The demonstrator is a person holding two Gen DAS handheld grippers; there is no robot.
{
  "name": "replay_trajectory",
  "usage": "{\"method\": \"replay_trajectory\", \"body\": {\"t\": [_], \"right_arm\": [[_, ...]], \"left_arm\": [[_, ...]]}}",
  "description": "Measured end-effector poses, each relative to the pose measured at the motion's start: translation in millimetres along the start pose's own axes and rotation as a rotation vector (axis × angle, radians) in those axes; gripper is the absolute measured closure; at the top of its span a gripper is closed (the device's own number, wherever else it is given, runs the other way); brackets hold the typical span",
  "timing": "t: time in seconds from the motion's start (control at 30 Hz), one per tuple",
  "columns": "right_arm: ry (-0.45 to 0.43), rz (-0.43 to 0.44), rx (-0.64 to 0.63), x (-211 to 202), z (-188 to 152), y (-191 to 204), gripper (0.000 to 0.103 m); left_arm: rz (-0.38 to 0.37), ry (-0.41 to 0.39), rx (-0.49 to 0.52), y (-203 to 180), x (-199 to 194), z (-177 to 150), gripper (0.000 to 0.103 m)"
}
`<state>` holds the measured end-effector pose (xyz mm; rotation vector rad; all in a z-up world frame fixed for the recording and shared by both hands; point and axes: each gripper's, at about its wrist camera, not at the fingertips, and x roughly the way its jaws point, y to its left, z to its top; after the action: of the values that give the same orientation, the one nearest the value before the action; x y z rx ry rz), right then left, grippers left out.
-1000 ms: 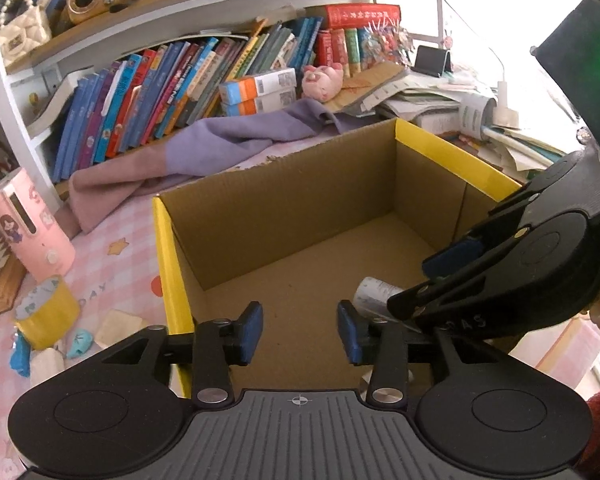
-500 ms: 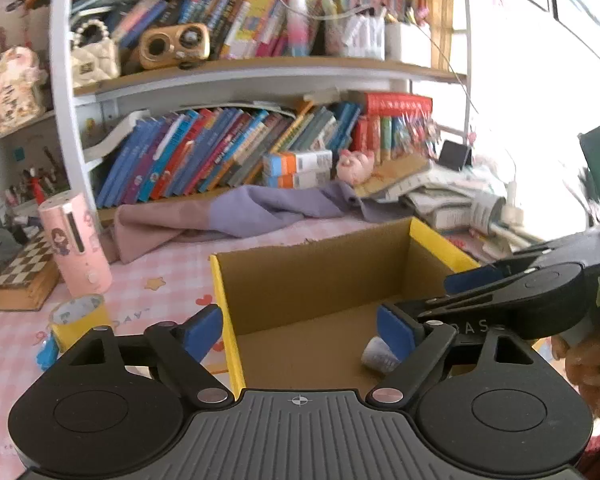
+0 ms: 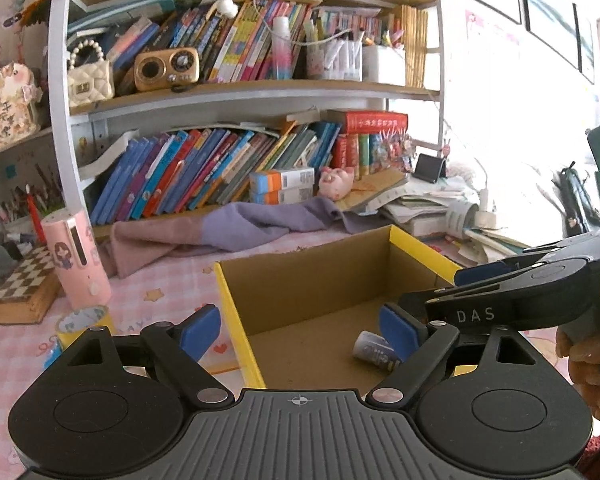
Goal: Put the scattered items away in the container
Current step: 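Withdraw both open grippers from the yellow box back toward the table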
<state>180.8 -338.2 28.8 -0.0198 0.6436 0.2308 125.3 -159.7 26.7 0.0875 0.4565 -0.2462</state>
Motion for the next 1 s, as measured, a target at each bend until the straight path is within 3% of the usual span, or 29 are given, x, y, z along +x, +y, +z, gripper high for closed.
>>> {"method": "replay_trajectory", "body": {"t": [0.23,0.73,1.0], "right_arm": [[-0.048,-0.047,0.003,-22.5,-11.3,32.3,0.045],[-0.061,-0.086,-0.012,-57.4,-34.6,119.0,0.042],[-0.012,-0.115,0.023,-72.1,-67.9,153.9,0.042]], "left_arm": [[-0.019,-0.019,-0.006,23.8,-24.0,-11.8,0.011],[-0.034,-0.049,-0.054,79.4,-86.8,-37.2,0.007],[-0.071,-0.036,-0.038,93.7,-115.8,-57.7,0.007]]}}
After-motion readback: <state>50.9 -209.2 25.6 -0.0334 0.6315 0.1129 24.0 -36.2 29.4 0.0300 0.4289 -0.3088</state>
